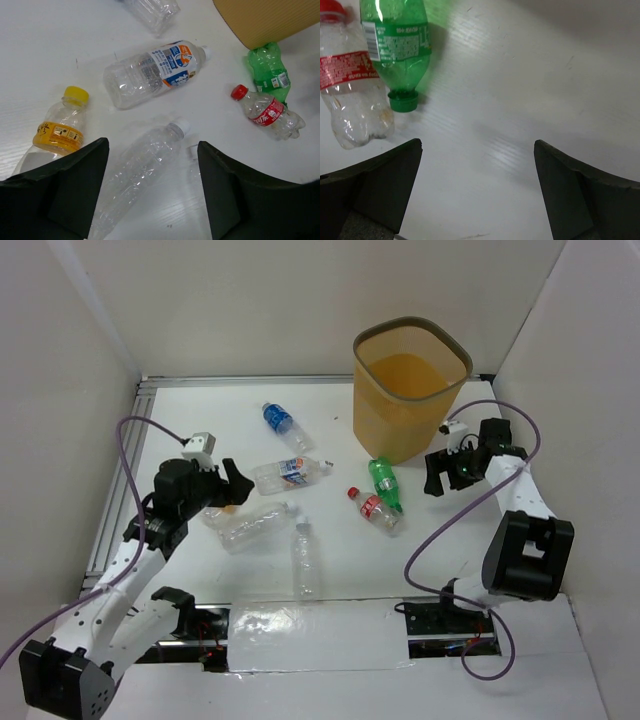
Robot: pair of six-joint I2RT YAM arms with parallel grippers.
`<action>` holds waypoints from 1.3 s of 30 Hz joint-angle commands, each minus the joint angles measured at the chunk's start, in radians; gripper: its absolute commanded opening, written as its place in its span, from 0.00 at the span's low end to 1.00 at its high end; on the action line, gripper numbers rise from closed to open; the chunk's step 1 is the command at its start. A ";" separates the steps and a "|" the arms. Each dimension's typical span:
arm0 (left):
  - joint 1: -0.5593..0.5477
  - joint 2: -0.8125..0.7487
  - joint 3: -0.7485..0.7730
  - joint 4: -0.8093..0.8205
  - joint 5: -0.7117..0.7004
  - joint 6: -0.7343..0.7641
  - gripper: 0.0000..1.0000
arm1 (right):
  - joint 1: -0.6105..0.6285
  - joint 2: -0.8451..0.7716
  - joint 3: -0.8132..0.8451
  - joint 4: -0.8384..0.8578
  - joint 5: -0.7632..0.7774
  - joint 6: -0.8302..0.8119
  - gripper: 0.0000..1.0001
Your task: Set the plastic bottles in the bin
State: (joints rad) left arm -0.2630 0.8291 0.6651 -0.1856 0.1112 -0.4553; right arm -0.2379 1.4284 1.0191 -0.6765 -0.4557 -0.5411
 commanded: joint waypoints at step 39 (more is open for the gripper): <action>-0.419 0.220 0.031 -0.045 -0.002 -0.115 0.88 | 0.621 -0.037 -0.165 0.319 0.160 0.089 1.00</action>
State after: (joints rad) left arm -0.6514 1.0393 0.7116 -0.2607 0.1345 -0.5247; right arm 0.3443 1.3582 0.8726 -0.4335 -0.3614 -0.4503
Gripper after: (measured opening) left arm 0.886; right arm 0.999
